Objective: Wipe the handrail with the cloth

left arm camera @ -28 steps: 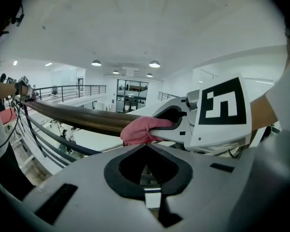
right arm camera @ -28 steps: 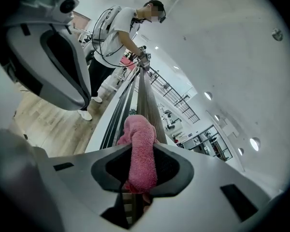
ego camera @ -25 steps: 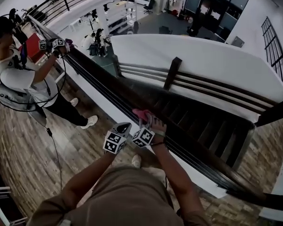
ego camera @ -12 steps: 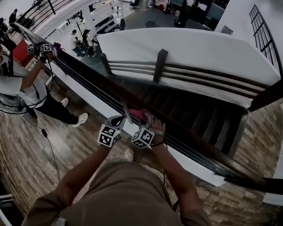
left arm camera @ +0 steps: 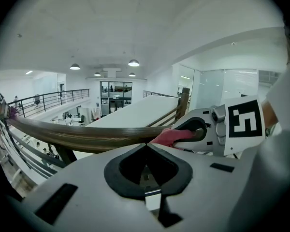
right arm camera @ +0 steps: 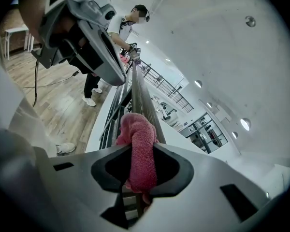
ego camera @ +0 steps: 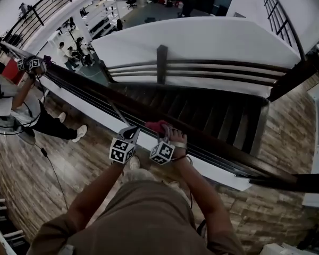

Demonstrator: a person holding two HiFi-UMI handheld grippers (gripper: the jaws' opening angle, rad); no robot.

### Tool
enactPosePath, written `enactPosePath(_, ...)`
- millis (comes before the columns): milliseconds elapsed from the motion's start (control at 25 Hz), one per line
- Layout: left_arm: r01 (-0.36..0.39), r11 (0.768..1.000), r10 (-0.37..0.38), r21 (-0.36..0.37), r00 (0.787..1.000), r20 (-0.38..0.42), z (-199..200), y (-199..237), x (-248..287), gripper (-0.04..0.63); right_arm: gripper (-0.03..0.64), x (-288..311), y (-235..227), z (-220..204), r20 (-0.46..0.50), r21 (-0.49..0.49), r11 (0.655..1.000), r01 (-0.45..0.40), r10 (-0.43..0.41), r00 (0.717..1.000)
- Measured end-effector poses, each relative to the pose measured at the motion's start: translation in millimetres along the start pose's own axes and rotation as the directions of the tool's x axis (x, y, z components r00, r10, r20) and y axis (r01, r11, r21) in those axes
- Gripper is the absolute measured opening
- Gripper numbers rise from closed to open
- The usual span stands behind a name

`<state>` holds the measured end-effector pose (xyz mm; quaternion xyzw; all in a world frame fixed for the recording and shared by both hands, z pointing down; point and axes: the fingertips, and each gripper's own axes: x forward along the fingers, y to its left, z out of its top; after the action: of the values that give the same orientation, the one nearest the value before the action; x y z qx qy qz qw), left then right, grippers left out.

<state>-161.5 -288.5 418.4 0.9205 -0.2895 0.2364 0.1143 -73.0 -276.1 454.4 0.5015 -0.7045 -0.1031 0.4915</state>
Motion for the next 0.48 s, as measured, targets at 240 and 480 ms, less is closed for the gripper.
enactPosePath(240, 0.062, 0.998, -0.062, 0.034, 0.998, -0.007, 12.1, -104.0, 35.8, 0.017, 0.103, -64.3, -21.4, -90.5, -0.01, 0.03, 0.999, 0.031, -0.03, 0.999)
enactPosePath(480, 0.176, 0.979, -0.174, 0.102, 0.984, -0.022, 20.5, -208.2, 76.7, 0.017, 0.104, -104.7, -35.5, -173.2, -0.048, 0.089, 0.995, 0.035, -0.031, 0.998)
